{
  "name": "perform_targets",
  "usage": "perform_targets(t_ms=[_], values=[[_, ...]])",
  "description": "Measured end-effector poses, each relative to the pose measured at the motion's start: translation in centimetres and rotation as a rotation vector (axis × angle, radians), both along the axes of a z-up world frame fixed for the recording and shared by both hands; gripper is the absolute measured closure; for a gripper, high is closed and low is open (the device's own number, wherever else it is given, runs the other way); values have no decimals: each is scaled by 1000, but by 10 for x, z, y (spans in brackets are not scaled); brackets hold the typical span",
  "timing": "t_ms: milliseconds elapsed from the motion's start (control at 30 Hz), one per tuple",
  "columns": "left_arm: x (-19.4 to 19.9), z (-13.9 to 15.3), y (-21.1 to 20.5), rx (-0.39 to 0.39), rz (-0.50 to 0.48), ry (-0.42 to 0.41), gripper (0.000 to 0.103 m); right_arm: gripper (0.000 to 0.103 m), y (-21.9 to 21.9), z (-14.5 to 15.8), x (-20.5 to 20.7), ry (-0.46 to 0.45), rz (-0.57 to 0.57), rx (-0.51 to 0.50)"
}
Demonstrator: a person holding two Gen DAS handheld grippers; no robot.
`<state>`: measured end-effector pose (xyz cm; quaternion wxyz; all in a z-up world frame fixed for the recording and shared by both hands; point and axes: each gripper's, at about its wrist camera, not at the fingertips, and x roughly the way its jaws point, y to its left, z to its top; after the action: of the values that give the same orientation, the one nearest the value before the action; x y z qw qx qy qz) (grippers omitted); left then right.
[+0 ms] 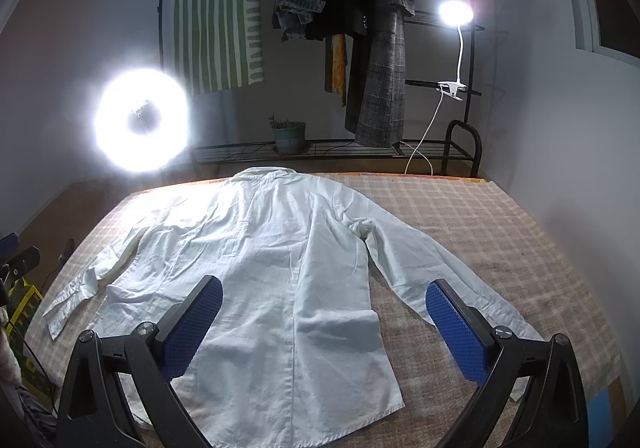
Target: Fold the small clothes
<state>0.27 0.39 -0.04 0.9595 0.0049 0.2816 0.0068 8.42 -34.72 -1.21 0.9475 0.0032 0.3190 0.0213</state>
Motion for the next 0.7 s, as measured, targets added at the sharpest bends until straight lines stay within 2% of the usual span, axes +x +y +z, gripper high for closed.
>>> perform_targets(t_ms=[700], values=[[0,0,1,1,0,-2,0,0,1,0,0,-6,3,5]])
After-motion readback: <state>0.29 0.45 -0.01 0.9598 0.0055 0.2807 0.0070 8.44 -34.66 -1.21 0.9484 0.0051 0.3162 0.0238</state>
